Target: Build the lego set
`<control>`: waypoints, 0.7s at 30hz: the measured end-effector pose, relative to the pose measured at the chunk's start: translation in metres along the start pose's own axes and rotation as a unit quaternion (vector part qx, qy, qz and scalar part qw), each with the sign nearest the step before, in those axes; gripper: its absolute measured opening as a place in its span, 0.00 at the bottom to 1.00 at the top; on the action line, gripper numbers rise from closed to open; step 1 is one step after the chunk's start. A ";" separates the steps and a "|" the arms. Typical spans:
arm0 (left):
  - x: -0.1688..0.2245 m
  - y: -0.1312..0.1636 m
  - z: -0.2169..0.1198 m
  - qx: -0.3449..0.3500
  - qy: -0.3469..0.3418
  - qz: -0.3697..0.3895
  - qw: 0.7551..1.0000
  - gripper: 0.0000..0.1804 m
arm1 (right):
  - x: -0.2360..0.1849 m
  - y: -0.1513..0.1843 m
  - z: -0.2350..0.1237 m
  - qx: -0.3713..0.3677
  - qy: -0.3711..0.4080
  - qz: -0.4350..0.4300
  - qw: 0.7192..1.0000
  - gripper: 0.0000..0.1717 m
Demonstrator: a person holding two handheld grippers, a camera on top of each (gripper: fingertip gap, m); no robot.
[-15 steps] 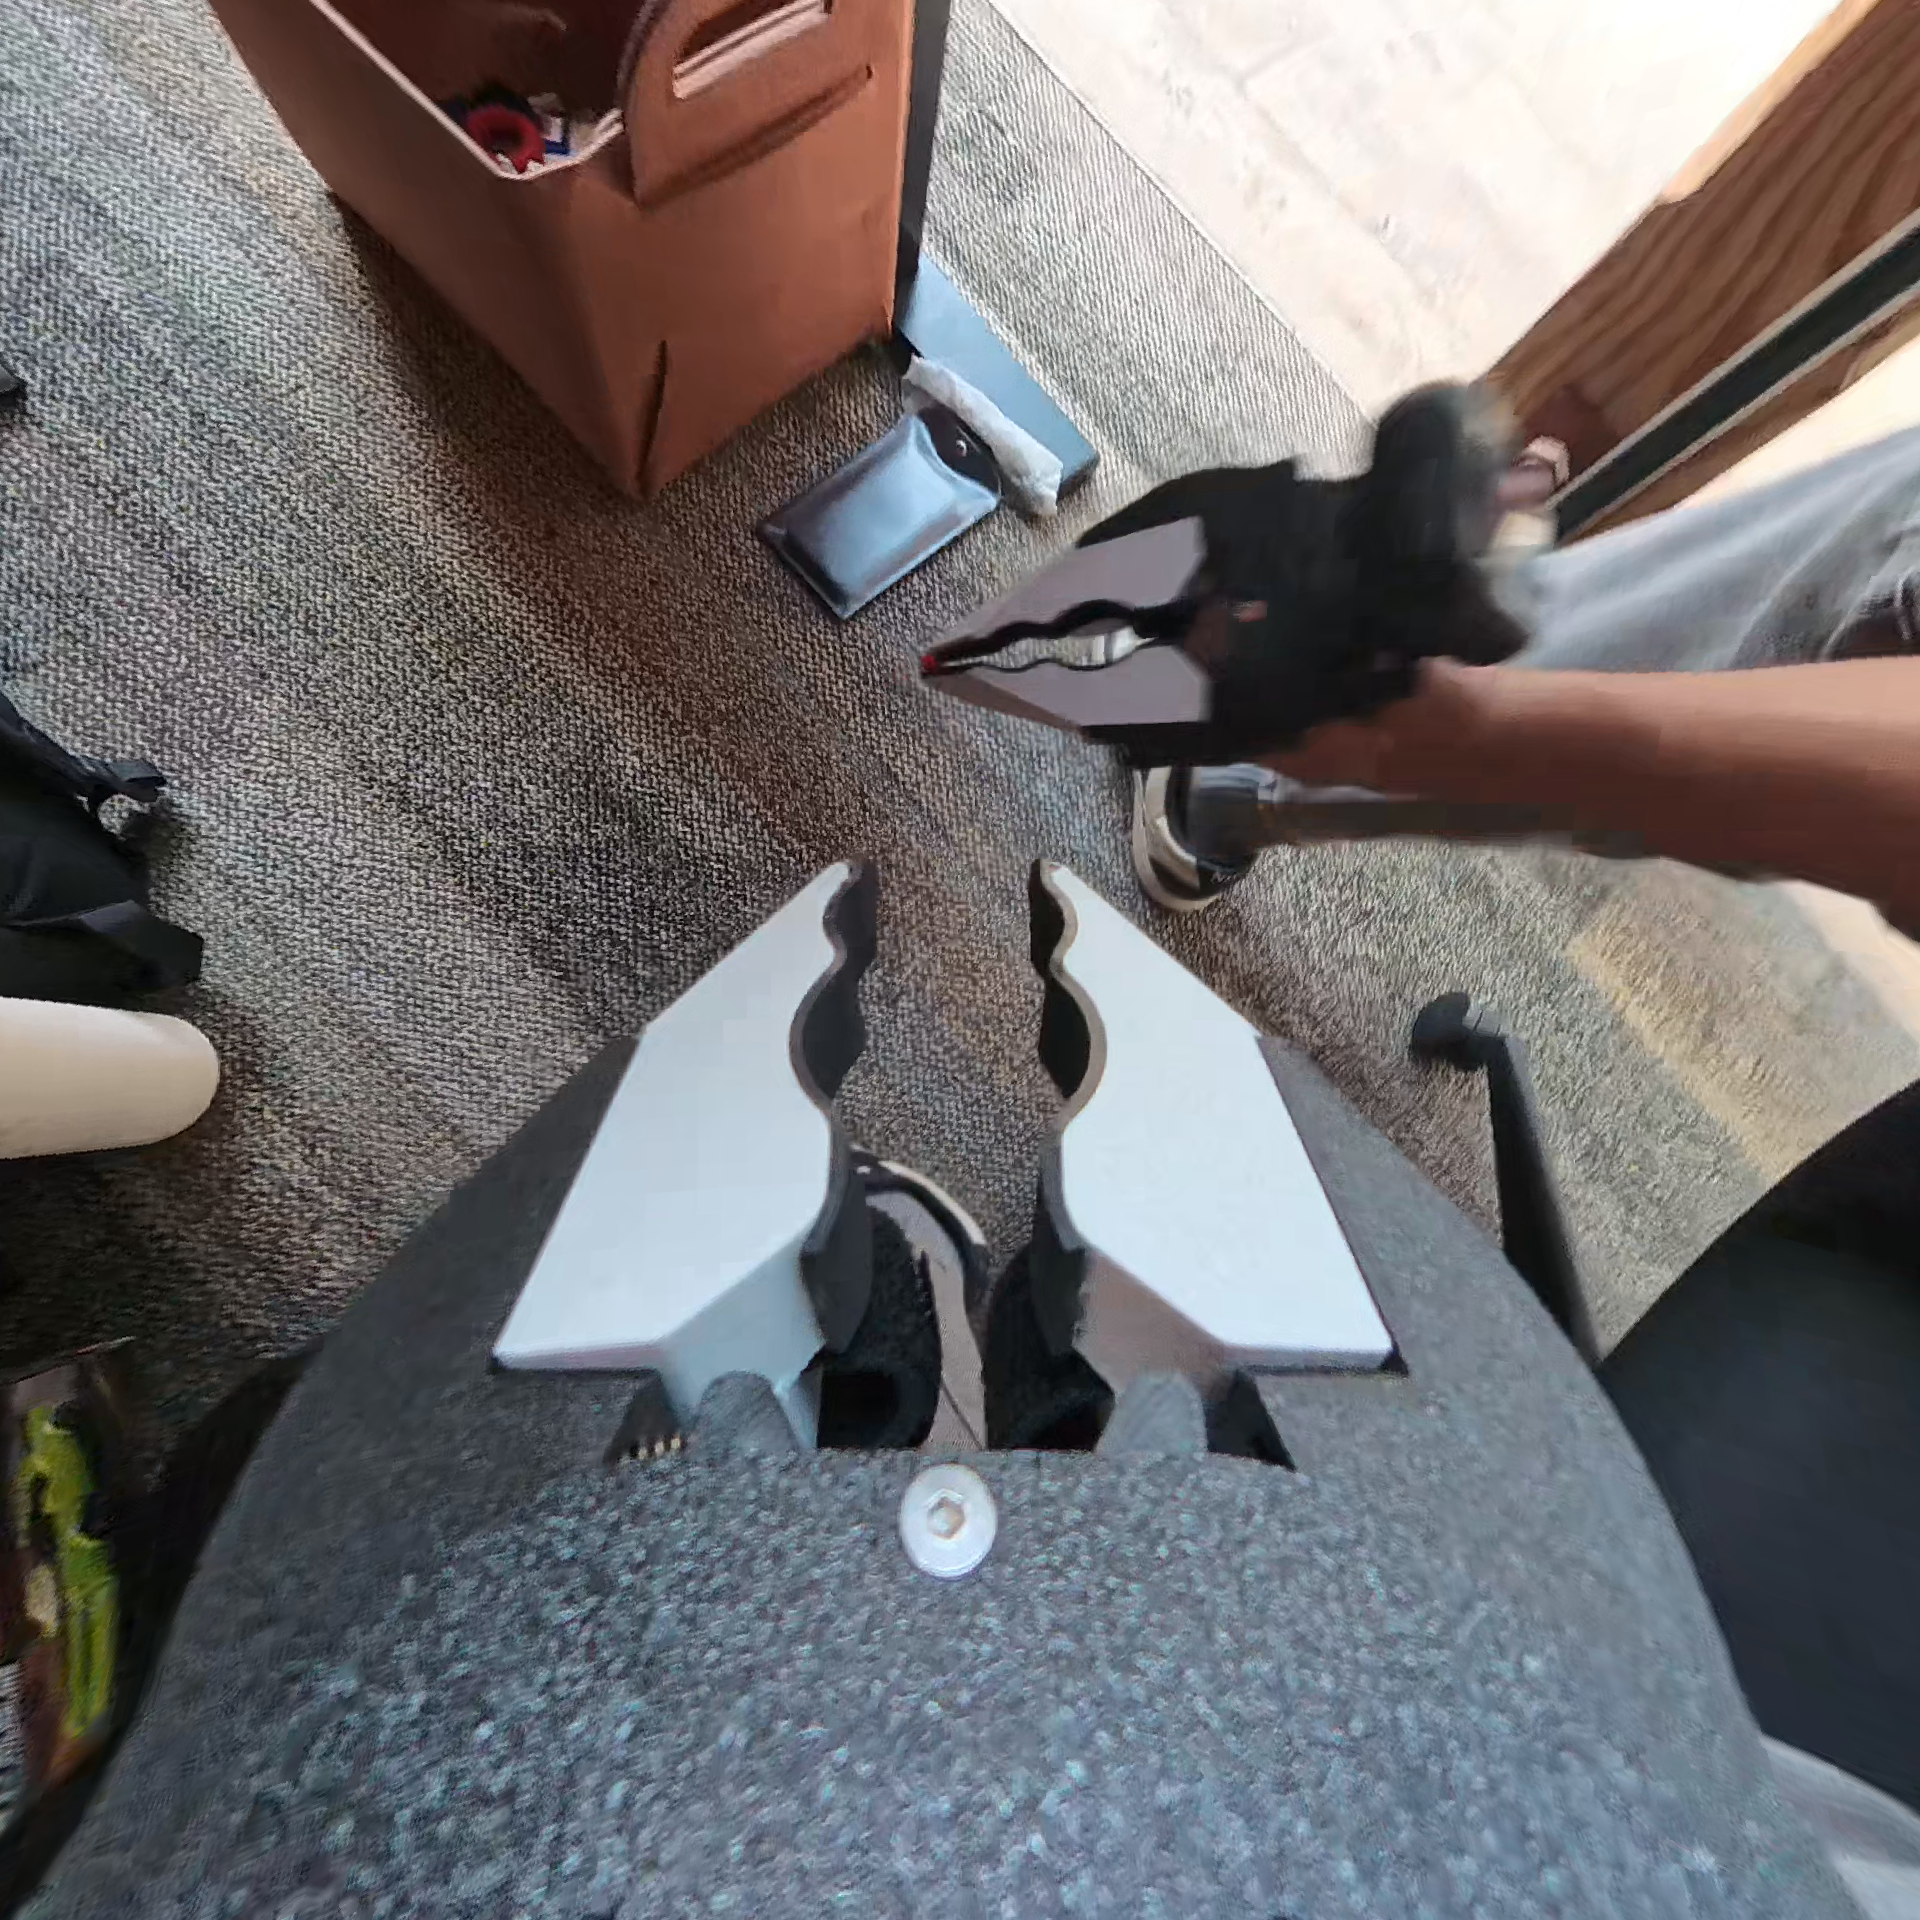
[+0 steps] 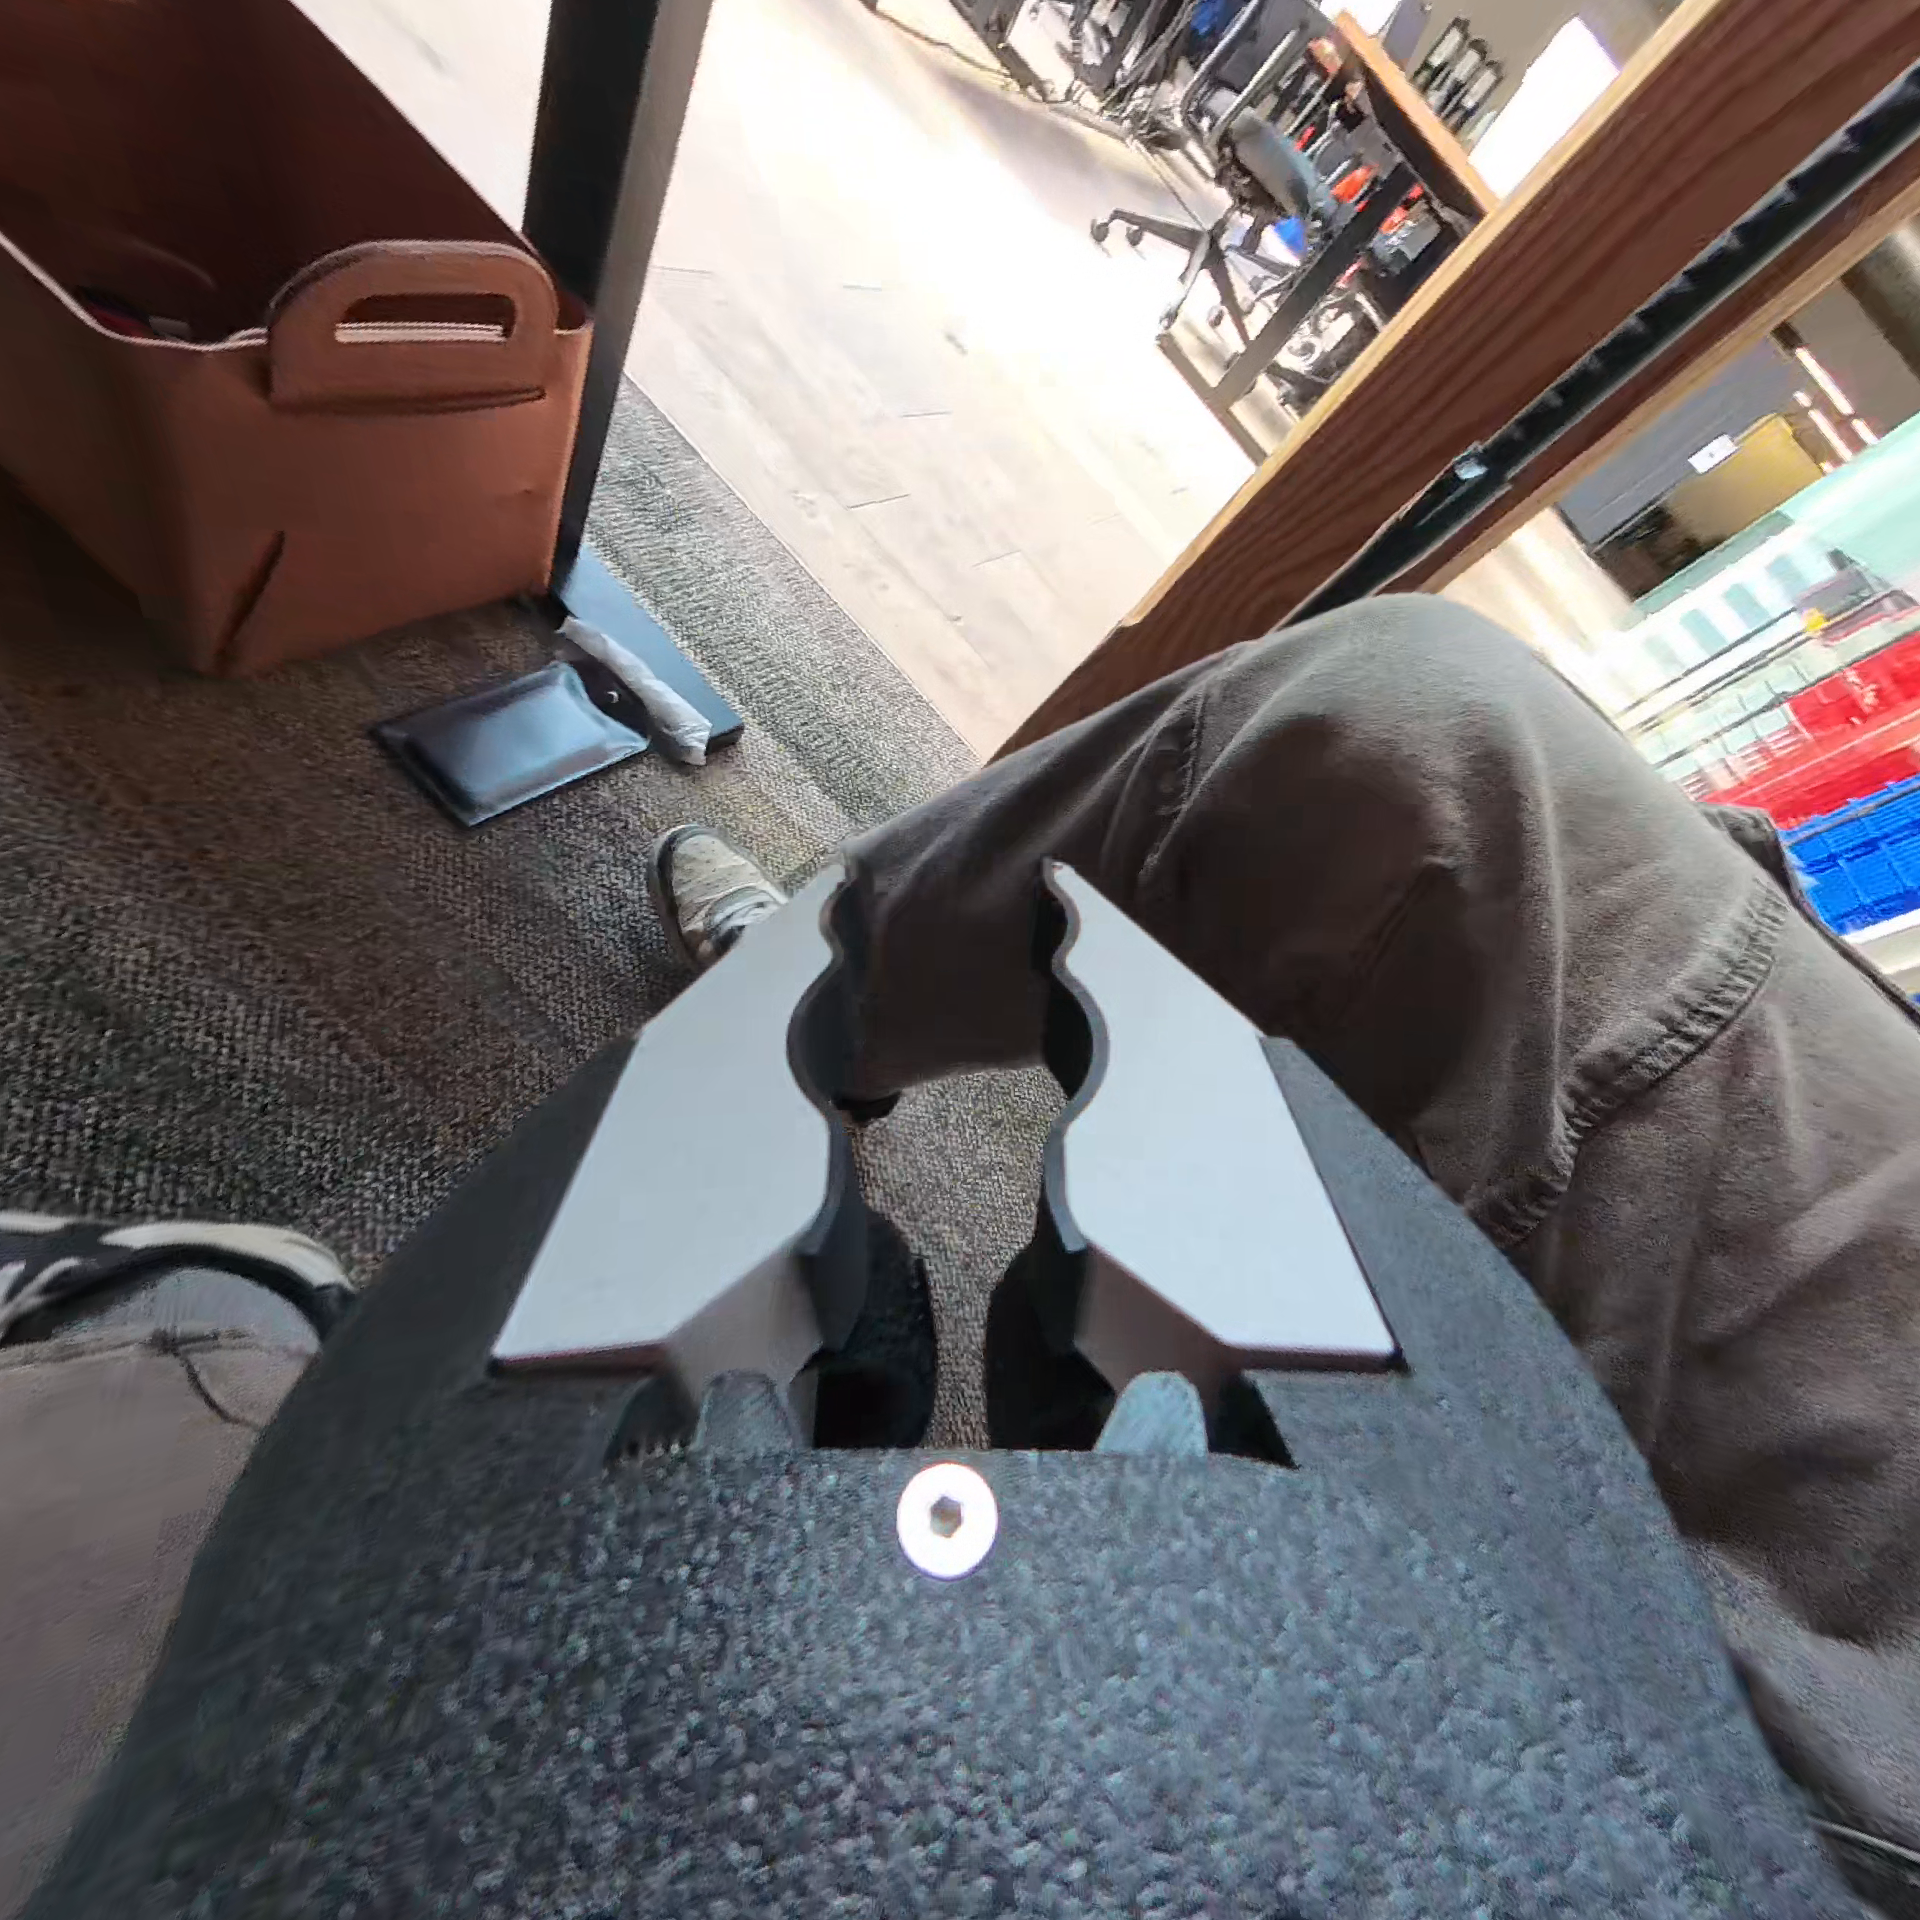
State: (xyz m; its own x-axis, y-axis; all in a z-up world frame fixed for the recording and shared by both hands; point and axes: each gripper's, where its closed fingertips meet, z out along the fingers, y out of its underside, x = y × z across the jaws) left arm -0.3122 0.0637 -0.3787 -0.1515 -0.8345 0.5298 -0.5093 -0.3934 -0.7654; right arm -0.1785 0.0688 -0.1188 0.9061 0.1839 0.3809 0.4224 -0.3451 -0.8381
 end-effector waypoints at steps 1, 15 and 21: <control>0.001 -0.005 0.004 -0.001 0.011 0.002 1.000 0.17 | 0.018 -0.003 0.015 -0.002 -0.010 0.007 1.000 0.02; 0.000 -0.103 0.038 -0.050 0.036 0.307 0.950 0.18 | 0.145 0.071 0.130 -0.208 -0.068 0.015 0.976 0.02; 0.096 -0.208 -0.004 -0.008 0.198 0.304 0.932 0.19 | 0.171 0.088 0.123 -0.229 -0.064 0.045 0.970 0.02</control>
State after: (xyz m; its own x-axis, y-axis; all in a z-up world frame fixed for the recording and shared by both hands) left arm -0.2239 0.0672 -0.1677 -0.7155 -0.6920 0.0959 -0.2390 0.1134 -0.9644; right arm 0.0110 0.1834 -0.1753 0.9417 0.2369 0.2388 0.3347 -0.7324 -0.5930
